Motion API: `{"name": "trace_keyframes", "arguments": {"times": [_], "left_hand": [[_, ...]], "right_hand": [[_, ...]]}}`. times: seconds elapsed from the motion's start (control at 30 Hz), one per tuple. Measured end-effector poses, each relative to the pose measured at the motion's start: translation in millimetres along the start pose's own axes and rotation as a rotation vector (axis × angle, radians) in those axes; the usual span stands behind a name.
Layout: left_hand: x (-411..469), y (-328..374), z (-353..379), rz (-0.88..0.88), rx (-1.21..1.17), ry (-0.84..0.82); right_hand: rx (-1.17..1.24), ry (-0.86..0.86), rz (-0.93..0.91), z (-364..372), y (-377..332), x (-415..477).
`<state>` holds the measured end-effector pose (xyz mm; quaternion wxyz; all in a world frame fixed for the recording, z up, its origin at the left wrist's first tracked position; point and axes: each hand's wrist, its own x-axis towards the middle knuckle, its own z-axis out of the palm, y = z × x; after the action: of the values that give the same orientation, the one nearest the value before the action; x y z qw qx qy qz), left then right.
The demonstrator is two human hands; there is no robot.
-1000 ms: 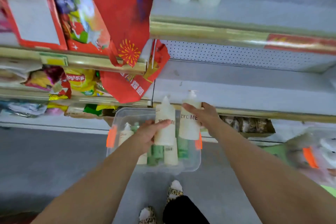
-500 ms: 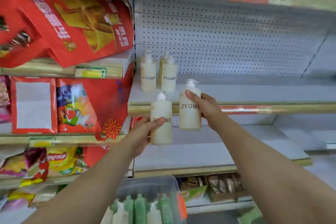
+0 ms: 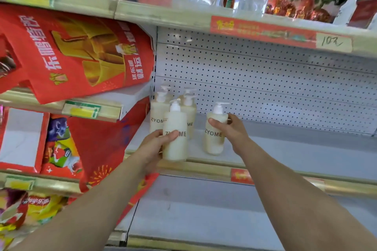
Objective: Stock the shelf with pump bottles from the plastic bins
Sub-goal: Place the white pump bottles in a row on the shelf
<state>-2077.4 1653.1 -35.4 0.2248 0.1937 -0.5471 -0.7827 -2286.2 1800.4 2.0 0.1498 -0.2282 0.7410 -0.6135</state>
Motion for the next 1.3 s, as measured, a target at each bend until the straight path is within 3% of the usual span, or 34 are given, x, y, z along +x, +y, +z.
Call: {"name": "trace_keyframes", "arguments": {"times": [0.23,0.6,1.3], "left_hand": [[23,-4,4,0.033,0.027,0.105],[37,-5,12,0.096,0.044,0.069],[29,-8,43,0.103,0.043,0.045]], "right_hand": [[0.012,-0.079,-0.057,8,17,63],[-0.167,-0.050,-0.071,24,15,124],[-0.345,-0.055,0.012,25,6,135]]}}
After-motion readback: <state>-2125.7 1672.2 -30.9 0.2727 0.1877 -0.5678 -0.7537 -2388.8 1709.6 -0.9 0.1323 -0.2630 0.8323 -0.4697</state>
